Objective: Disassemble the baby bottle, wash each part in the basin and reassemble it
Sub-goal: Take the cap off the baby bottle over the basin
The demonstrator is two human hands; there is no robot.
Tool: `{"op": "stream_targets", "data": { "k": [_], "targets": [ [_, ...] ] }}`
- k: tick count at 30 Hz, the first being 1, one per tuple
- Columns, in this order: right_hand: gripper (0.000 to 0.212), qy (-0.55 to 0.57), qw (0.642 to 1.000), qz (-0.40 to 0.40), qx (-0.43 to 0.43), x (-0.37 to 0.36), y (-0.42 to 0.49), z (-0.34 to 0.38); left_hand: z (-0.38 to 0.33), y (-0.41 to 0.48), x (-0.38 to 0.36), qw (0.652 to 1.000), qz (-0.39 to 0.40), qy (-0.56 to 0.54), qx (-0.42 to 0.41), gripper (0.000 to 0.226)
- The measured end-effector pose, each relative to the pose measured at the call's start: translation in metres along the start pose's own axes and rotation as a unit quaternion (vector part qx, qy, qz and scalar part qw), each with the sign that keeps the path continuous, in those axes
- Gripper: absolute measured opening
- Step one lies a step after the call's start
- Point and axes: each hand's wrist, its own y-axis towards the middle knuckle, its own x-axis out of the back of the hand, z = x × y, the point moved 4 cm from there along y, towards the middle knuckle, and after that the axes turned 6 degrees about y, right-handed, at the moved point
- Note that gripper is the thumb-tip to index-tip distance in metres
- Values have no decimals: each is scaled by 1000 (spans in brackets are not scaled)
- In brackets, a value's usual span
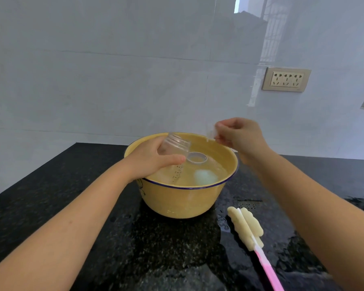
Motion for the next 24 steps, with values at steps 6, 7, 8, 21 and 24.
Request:
{"op": "stream_targets", "data": {
  "k": [6,7,8,21,24],
  "targets": [
    [18,-97,989,104,-45,-8,-8,-19,3,2,0,1000,2,6,21,74],
    [26,-163,980,112,-33,-9,-7,-19,2,1,0,1000,2,1,19,68],
    [35,-252,960,123,-11,-11,-6,-19,2,1,0,1000,4,1,17,62],
    [25,-575,781,239,59,-26,-8,-34,7,25,-9,956,84,269,84,42],
    [18,-576,781,236,57,-24,-8,-35,7,32,-11,933,123,322,99,40]
  ]
}}
